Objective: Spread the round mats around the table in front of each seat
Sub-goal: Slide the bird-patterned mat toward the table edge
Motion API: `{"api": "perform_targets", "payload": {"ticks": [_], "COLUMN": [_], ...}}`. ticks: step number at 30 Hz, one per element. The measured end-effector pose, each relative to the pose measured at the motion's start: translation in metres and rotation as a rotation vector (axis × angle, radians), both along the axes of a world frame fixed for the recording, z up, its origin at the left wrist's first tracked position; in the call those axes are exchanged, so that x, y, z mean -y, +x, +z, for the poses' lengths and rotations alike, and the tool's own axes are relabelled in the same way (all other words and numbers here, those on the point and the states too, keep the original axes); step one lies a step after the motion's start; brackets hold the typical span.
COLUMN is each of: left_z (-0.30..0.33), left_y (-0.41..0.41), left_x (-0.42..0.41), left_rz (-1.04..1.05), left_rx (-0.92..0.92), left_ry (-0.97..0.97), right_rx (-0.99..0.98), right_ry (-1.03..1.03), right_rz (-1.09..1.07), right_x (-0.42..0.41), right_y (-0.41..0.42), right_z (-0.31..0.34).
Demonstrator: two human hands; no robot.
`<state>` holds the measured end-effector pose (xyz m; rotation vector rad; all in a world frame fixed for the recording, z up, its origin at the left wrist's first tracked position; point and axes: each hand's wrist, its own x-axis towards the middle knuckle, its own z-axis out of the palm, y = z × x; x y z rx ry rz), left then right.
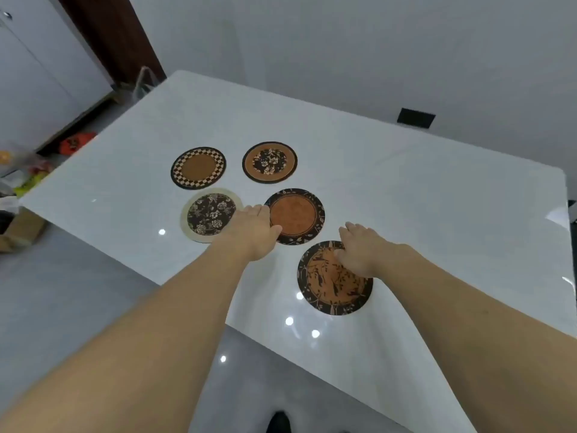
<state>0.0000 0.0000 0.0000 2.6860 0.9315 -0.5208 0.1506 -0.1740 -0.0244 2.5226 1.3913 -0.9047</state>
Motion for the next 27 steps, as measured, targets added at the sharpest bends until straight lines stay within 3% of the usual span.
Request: {"api": "perform_targets", "payload": {"ticks": [6,10,13,19,27], "left_z": [-0.034,-0.05,-0.064,-0.09,-0.094], "left_y": [0.003,0.013,0.022,0.026,-0.001], "left_x": [0.017,0.036,0.05,0.061,0.054], "left_rz": [0.166,0.447,0.599,0.612,0.565], "left_rx": [0.09,0.161,0.174,0.221,0.267], "left_ry": [-0.13,-0.5,-0.624,-0.441,-0.401], "right_rx": [-0.04,-0.092,-0.075,-0.051,-0.118], "right_ry": [-0.045,0.006,0.01,0.139,0.16], "right_rz": [-0.053,-0.258,-0.41,-0.538,-0.531], "right_x": [0.004,0.008,0.008,0.009,0.011], "right_y": [-0.003,0.001,0.001,-0.001,-0.016], "right_z": [-0.031,-0.036,-0.042,-0.059,-0.065]}}
